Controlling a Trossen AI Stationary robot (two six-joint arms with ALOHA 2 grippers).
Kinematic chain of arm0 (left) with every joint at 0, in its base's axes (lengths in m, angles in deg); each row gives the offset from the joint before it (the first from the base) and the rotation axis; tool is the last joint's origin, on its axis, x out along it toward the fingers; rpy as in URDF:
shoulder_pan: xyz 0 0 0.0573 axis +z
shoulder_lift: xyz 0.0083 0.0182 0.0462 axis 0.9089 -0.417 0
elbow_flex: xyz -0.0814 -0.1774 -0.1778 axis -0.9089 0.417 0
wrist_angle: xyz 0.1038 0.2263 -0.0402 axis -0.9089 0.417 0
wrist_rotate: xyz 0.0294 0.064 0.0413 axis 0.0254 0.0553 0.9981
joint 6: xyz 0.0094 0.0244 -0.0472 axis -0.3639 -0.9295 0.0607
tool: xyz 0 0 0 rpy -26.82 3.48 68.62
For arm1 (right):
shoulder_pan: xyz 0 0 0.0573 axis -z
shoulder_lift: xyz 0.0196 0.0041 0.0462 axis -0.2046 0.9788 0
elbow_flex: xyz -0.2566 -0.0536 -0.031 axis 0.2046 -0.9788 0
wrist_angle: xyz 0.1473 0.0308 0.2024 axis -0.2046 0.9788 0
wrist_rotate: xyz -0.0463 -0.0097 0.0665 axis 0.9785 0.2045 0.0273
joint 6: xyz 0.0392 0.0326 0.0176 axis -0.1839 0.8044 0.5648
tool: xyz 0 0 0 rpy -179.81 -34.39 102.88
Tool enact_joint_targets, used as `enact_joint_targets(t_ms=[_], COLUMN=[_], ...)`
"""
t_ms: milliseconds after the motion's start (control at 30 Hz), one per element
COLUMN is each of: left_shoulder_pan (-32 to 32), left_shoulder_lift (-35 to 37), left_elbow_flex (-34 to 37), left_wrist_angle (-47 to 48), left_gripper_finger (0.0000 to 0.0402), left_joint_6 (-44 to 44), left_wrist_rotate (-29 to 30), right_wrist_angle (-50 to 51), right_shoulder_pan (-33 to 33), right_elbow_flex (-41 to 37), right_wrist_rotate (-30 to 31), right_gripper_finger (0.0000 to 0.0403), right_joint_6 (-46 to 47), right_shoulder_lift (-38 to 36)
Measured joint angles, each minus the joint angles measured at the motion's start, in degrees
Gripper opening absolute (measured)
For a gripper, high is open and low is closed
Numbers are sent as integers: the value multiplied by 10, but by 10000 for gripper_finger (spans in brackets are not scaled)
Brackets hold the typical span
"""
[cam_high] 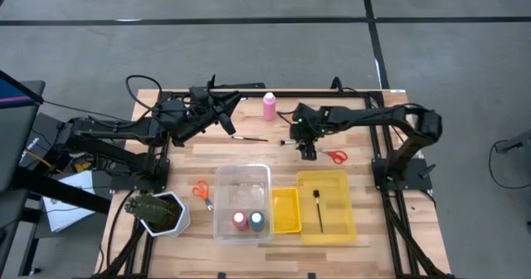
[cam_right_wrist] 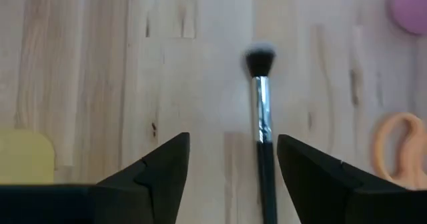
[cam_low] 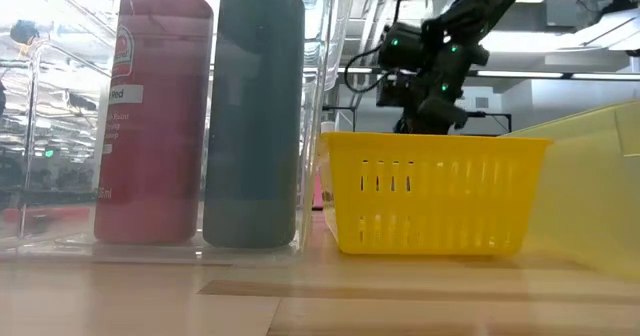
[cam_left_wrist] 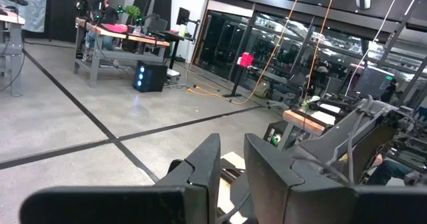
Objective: Pick & Place Paint Supplies
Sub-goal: Put the black paint brush into the right yellow bin
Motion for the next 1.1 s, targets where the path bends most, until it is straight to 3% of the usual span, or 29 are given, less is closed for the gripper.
enact_joint_targets(t_ms=[333,633,767,1100], left_shoulder_pan=[0,0,0,0], left_shoulder_lift=[0,0,0,0], left_elbow_flex=[0,0,0,0], left_wrist_angle=[2,2,2,2], left_gripper_finger=[63,63,63,63], left_joint_6=[-13,-13,-13,-15], left_wrist_rotate=[19,26,26,26], right_wrist_angle=[-51,-76,-67,-66], right_shoulder_pan=[10,56,70,52], right_elbow_flex=[0,0,0,0], right_wrist_rotate=[-8,-9,-36,-36], right_gripper_finger=[221,221,221,218], right_joint_6=[-53,-53,-52,-51], right_shoulder_lift=[73,72,73,73])
